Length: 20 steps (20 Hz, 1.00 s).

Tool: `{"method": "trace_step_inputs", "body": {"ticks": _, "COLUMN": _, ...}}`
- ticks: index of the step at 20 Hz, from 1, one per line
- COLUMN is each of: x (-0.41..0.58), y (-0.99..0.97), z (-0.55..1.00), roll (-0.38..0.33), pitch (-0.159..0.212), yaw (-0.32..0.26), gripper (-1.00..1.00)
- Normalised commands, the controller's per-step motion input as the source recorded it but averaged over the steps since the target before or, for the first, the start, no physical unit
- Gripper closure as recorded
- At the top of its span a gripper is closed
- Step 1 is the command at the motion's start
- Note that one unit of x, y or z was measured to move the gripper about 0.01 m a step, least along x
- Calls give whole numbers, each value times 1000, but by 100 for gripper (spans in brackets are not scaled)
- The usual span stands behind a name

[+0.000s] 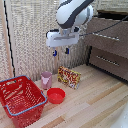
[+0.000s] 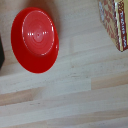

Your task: Transport the gripper mindfully toward the orange-red bowl and clasp it to elevate with ease. Ensure your robot's arm aligns efficiently with the top drawer's opening. Carefully slide the orange-red bowl into the designated spot with precision. After confirmation, withdraw the gripper gently. Close the drawer smoothly by transitioning the gripper to its handle.

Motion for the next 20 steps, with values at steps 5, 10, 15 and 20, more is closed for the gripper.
{"method": "trace_step_inputs", "body": {"ticks": 5, "x": 13, "y": 1, "z": -109, "roll": 2, "pitch": -1, "yaw": -38, "gripper": -100}}
{"method": "trace_step_inputs", "body": {"ticks": 10, "x": -43, "y": 127, "z": -216, "roll": -6, "pitch": 0, "yaw": -33, "gripper": -100}}
{"method": "trace_step_inputs", "body": {"ticks": 15, "x": -215, "y": 146, "z": -341, "roll": -45, "pitch": 0, "yaw": -23, "gripper": -100}}
{"method": "trace_step_inputs", "body": {"ticks": 20, "x": -386, "y": 123, "z": -402, "roll": -61, "pitch": 0, "yaw": -1, "gripper": -100}}
